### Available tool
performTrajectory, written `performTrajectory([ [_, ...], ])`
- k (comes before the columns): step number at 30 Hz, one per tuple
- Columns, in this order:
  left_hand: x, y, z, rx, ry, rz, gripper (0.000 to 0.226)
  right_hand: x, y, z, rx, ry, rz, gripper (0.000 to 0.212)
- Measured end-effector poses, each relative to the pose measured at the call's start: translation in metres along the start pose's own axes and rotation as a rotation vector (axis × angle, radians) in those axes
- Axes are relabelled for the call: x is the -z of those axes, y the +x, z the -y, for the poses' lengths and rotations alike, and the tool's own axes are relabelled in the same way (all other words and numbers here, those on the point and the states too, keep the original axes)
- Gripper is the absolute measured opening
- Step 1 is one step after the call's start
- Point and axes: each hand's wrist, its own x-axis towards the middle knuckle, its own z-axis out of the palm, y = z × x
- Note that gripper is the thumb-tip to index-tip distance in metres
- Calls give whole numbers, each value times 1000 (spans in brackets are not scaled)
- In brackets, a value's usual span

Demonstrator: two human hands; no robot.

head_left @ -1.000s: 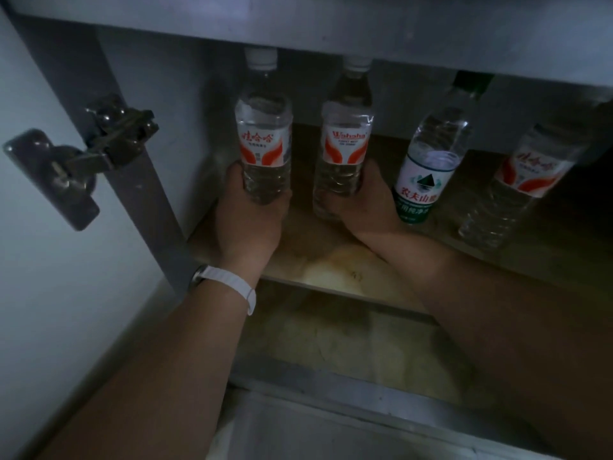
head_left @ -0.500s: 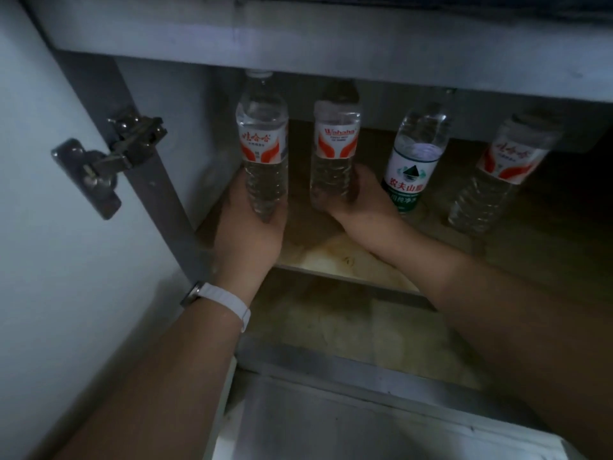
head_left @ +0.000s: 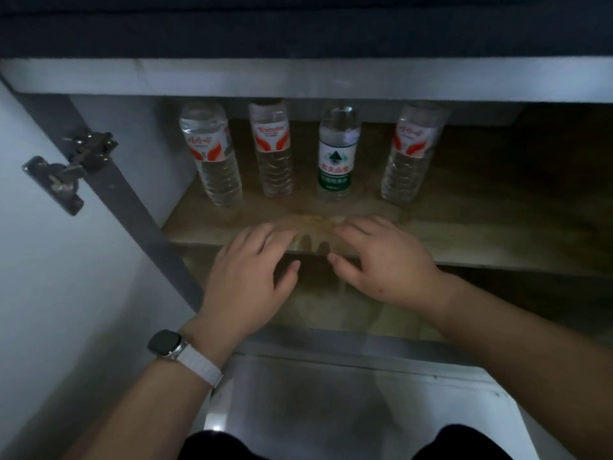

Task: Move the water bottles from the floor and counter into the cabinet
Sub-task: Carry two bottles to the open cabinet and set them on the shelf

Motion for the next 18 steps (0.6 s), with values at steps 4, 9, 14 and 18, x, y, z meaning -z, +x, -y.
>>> performTrajectory([
  [4, -2, 6, -25, -139, 23, 88, 48, 10, -35, -21, -40, -63, 40, 57],
  [9, -13, 27, -62, -312, 45, 193, 49, 18, -71, -50, -138, -88, 58, 56],
  [14, -24, 50, -103, -454, 37, 268, 52, 29, -105, -75, -264, -89, 56, 58],
  [18, -14, 61, -134, -542, -12, 344, 53, 53, -134, -83, -373, -69, 56, 58],
])
